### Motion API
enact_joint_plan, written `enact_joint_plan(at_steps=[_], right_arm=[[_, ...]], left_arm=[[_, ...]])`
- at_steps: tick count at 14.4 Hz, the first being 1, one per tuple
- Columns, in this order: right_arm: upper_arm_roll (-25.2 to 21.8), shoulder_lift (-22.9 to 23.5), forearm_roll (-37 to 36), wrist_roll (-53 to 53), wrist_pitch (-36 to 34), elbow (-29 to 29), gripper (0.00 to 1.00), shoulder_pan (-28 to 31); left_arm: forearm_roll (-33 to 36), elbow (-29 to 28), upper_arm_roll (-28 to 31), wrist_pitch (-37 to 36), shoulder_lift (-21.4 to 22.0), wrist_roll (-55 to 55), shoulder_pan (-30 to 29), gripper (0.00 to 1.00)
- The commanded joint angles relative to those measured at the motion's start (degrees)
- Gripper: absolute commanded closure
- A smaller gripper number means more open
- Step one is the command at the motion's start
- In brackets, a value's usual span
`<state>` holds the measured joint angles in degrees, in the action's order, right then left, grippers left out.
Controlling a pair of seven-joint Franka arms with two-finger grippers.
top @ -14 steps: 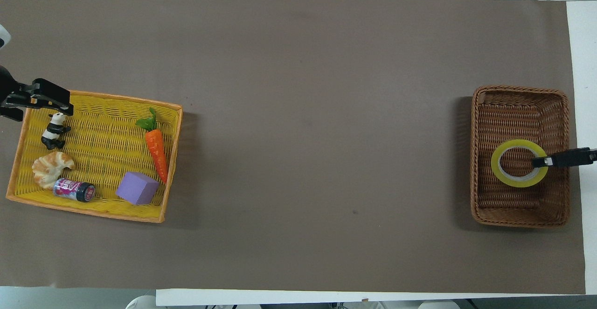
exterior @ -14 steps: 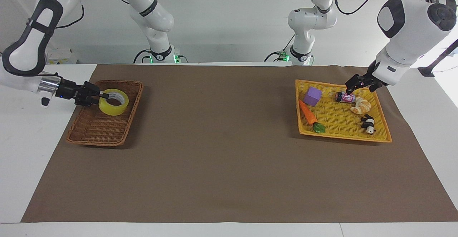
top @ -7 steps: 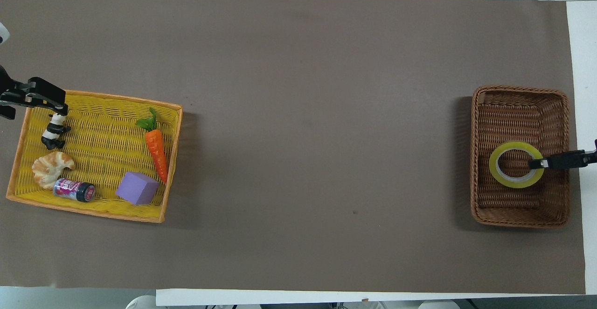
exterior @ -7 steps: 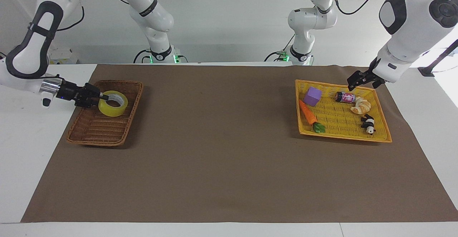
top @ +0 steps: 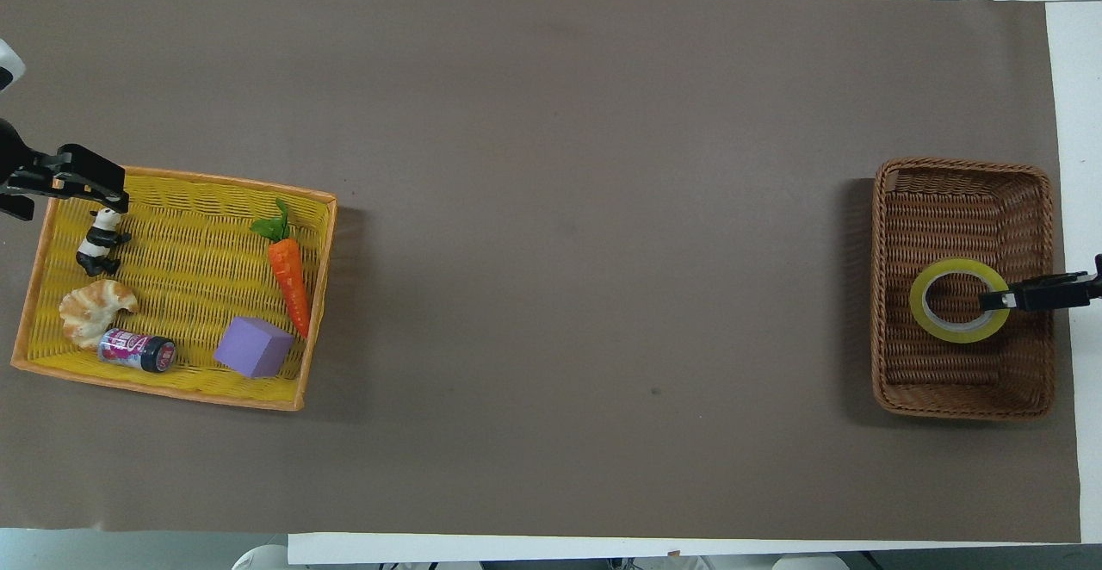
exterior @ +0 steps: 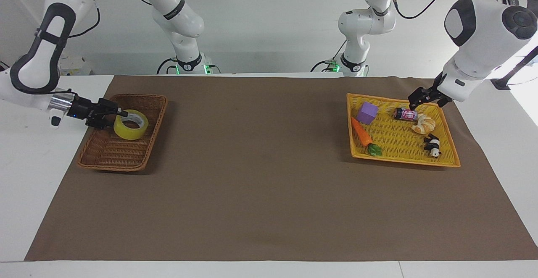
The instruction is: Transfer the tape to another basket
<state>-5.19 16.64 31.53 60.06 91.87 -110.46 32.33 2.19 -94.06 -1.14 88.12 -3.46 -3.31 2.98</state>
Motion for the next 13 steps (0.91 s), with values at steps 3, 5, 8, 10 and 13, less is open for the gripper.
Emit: enact_joint_plan(at_steps=[3, 5, 8, 10, 13], right_arm=[[0.53, -6.25, -7.51, 0.5, 3.83, 3.23, 0.0, -5.32], [0.53, -8.98, -12.08, -1.51, 5.42, 4.28, 0.0, -8.75], [0.8, -12.24, -19.11, -8.87, 5.87, 7.35, 0.0, -14.46], [0.88, -14.61, -26.05, -18.09, 4.82, 10.25, 0.0, -19.3], [0.88, -17.96, -30.03, -31.55, -1.49, 13.59, 0.0, -23.18]], left_arm=[[0.89, -1.56, -0.36, 1.53, 1.7, 0.68, -0.43, 0.0], [0.89, -1.48, 0.17, 1.53, 1.7, 0.68, -1.31, 0.0], [0.89, -1.48, 0.17, 1.44, 1.7, 0.68, -2.27, 0.0], [0.89, -1.48, 0.17, 1.53, 1.7, 0.68, -2.36, 0.0], [0.89, -1.48, 0.17, 1.53, 1.7, 0.68, -2.37, 0.0]])
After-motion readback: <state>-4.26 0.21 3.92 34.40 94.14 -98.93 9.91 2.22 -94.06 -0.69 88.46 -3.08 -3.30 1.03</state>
